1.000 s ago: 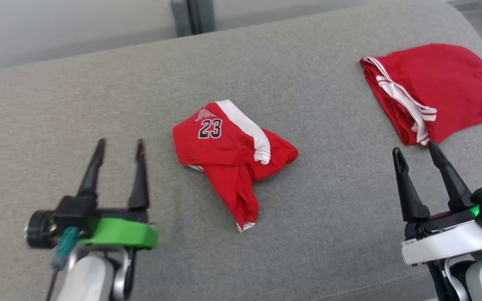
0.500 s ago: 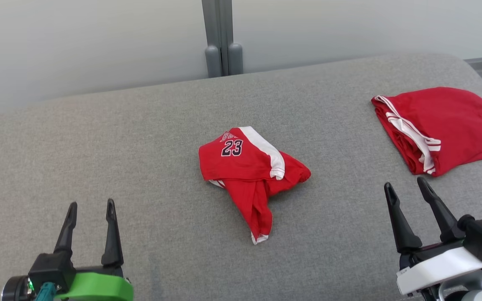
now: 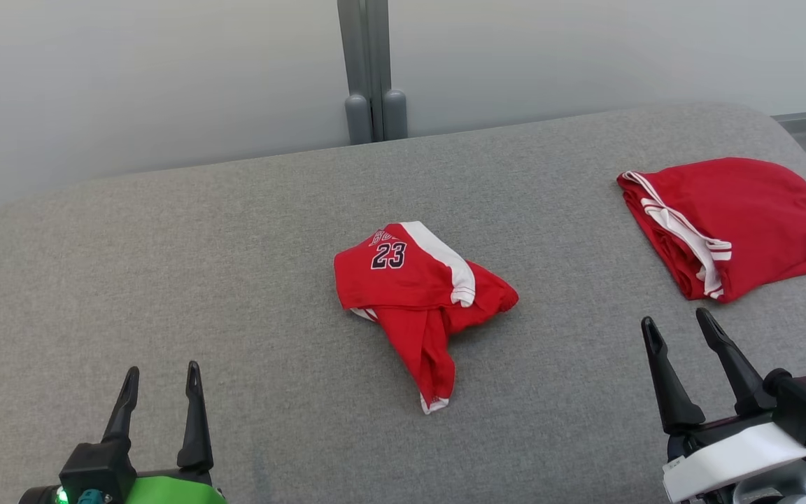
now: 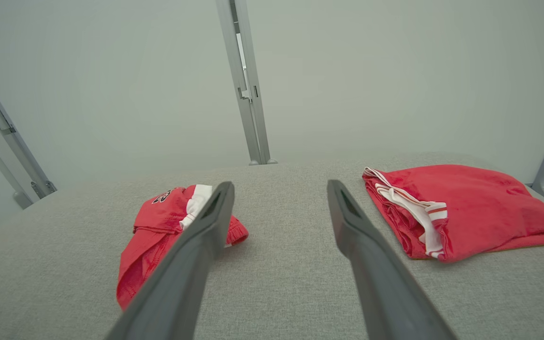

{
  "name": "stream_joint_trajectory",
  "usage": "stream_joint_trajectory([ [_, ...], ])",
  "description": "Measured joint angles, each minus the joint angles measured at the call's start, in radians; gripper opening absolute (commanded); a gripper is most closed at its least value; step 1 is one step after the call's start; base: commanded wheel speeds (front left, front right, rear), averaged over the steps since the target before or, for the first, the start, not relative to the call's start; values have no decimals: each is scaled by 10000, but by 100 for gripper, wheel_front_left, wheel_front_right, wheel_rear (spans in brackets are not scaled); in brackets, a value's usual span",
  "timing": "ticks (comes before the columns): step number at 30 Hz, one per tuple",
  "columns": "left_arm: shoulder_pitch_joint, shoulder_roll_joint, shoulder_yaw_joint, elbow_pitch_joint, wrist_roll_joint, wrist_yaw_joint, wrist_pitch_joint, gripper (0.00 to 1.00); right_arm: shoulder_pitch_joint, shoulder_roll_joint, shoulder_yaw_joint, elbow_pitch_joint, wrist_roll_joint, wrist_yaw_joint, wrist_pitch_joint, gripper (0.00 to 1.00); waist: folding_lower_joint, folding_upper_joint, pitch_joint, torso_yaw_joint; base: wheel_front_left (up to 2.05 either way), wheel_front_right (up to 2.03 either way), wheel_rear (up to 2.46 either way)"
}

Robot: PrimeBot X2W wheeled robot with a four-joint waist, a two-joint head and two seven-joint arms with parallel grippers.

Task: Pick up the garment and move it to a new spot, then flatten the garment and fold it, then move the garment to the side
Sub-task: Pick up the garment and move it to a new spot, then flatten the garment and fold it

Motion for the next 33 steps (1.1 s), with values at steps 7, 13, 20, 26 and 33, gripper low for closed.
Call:
stream_joint_trajectory([
  [7,-10,0,-8,2,0,17,-12,100,-5,-10,-50,-2,4,0,6,100,0,0,-2,-13,0,0,0],
  [13,-277,0,-75,-326,125,94,-82,100,-178,-378,523,-15,81,0,311,100,0,0,288,40,0,0,0],
  [20,-1290,-142,-309,-840,479,105,-98,100,-1217,-1005,2775,639,408,0,642,100,0,0,1172,274,0,0,0],
  [26,-2047,-426,-485,-880,731,82,-130,100,-2527,-1440,4968,1739,644,2,669,100,0,0,2128,616,0,0,0],
  [33,-2552,-779,-399,-897,934,-67,-132,100,-3639,-1653,6105,3448,662,0,575,100,1,0,2899,1161,0,0,0],
])
